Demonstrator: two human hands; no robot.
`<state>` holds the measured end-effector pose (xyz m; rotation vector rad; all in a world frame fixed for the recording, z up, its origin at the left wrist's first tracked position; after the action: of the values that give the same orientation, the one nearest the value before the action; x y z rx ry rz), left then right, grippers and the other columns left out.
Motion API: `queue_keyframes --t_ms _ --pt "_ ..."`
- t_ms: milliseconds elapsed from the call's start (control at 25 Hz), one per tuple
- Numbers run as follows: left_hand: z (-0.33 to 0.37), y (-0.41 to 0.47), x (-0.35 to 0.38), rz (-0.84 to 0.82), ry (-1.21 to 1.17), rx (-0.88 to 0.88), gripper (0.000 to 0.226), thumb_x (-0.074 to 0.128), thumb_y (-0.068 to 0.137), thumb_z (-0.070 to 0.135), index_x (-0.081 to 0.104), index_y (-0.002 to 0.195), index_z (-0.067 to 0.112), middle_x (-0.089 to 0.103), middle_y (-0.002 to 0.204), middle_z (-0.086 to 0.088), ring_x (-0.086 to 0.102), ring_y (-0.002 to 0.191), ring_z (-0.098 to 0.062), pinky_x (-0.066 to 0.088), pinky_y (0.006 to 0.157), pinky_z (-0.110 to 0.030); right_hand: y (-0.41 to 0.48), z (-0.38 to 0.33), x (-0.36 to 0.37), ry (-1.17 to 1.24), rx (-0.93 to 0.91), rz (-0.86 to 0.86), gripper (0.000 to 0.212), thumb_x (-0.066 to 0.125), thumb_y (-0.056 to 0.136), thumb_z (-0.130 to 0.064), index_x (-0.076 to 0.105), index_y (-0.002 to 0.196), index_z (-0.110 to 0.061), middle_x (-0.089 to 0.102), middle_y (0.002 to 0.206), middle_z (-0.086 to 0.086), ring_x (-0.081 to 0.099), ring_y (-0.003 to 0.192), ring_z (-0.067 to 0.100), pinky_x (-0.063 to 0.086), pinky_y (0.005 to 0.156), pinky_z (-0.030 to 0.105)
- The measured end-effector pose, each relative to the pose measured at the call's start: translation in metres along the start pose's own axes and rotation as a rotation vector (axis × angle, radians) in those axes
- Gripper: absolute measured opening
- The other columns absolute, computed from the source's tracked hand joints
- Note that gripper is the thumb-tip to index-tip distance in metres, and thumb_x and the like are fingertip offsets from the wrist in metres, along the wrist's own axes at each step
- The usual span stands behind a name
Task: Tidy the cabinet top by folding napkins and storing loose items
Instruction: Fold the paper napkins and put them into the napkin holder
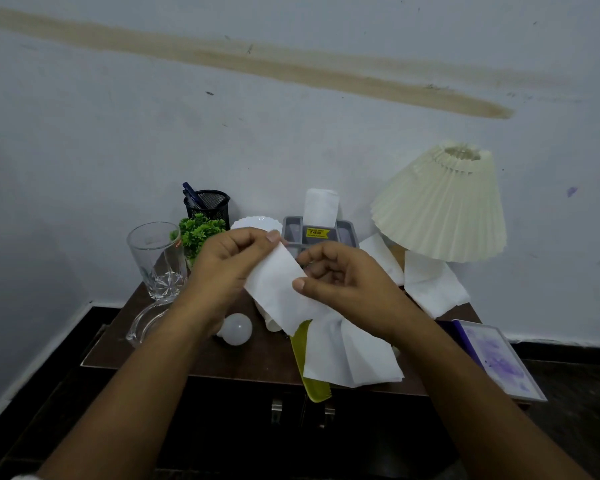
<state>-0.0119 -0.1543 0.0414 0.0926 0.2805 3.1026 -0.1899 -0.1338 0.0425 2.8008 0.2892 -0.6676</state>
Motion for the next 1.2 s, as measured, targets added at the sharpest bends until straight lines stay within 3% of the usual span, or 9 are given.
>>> queue_keyframes --t_ms 120,200,360,520,760,880,1080,1160,1200 --pt "-0.009 0.001 0.012 -0.068 -0.118 -0.040 0.027 0.069 0.086 0.029 0.076 0.103 0.009 0.077 0.100 -0.007 0.070 0.089 -0.016 0.058 0.073 -0.028 0.004 -0.001 -0.004 0.116 -0.009 0.091 0.007 0.076 0.088 -0.013 0.073 0.094 -0.013 0.073 0.087 0.010 0.071 0.083 0.027 0.062 0.079 0.043" --pt "-0.017 0.001 0.017 -0.117 -0.197 -0.105 0.033 0.072 0.081 0.023 0.072 0.111 0.009 0.077 0.107 -0.009 0.074 0.096 -0.020 0.060 0.077 -0.031 0.003 0.001 -0.013 0.227 0.018 0.194 0.005 0.075 0.088 -0.009 0.071 0.092 -0.009 0.072 0.085 0.017 0.072 0.082 0.027 0.061 0.076 0.041" --pt "-0.023 0.003 0.016 -0.113 -0.100 -0.118 0.027 0.069 0.087 0.005 0.070 0.115 0.005 0.077 0.107 -0.013 0.074 0.102 -0.029 0.063 0.077 -0.036 0.001 0.005 -0.023 0.341 0.026 0.304 0.016 0.074 0.088 -0.005 0.061 0.095 -0.010 0.071 0.089 0.012 0.072 0.086 0.025 0.060 0.074 0.044" --pt "-0.022 0.007 0.009 -0.093 -0.064 -0.103 0.025 0.066 0.091 0.005 0.071 0.116 0.006 0.077 0.108 -0.013 0.073 0.103 -0.031 0.059 0.089 -0.048 0.002 -0.001 -0.015 0.189 -0.022 0.138 0.010 0.074 0.087 -0.004 0.073 0.091 -0.013 0.073 0.101 0.010 0.072 0.094 0.029 0.062 0.086 0.047" --pt "-0.015 0.007 0.011 -0.196 0.053 -0.076 0.026 0.051 0.102 0.007 0.071 0.118 0.015 0.077 0.111 -0.001 0.073 0.104 -0.021 0.061 0.085 -0.033 0.002 0.001 -0.004 0.013 0.029 -0.019 0.015 0.071 0.091 -0.008 0.079 0.101 -0.016 0.077 0.102 0.003 0.072 0.088 0.024 0.063 0.072 0.034" --pt "-0.015 0.013 0.008 -0.142 0.022 -0.096 0.027 0.049 0.105 0.015 0.069 0.121 0.021 0.076 0.113 0.001 0.071 0.106 -0.020 0.059 0.088 -0.036 0.003 0.002 -0.016 -0.110 0.055 0.102 0.020 0.068 0.094 -0.011 0.077 0.111 -0.017 0.075 0.099 -0.003 0.072 0.085 0.012 0.062 0.077 0.029" --pt "-0.017 0.028 0.000 0.037 -0.089 -0.185 0.032 0.048 0.104 0.034 0.059 0.133 0.027 0.064 0.130 0.004 0.059 0.120 -0.013 0.051 0.099 -0.038 0.010 -0.003 -0.039 -0.334 0.032 0.369 0.035 0.060 0.098 -0.019 0.064 0.133 -0.018 0.068 0.112 -0.004 0.066 0.098 0.012 0.059 0.089 0.043" --pt "-0.022 0.033 0.005 0.010 -0.118 -0.218 0.044 0.043 0.104 0.045 0.052 0.143 0.025 0.057 0.142 0.002 0.054 0.129 -0.016 0.046 0.107 -0.042 0.020 -0.007 -0.037 -0.377 0.036 0.394 0.038 0.059 0.099 -0.020 0.060 0.138 -0.017 0.066 0.123 0.002 0.063 0.106 0.015 0.057 0.093 0.039" --pt "-0.024 0.035 0.009 -0.012 -0.127 -0.231 0.050 0.040 0.104 0.050 0.048 0.146 0.025 0.053 0.148 0.001 0.051 0.133 -0.017 0.043 0.111 -0.044 0.026 -0.010 -0.035 -0.381 0.044 0.395 0.039 0.058 0.100 -0.020 0.058 0.139 -0.017 0.065 0.126 0.003 0.062 0.106 0.013 0.056 0.091 0.029"
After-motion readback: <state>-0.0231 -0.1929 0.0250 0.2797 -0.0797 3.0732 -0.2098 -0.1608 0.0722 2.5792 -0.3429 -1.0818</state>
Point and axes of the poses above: each hand's wrist, its own y-axis towards the middle knuckle, its own x-axis out of the palm, z = x × y, the point moved 7 cm from there along y, towards the middle knuckle
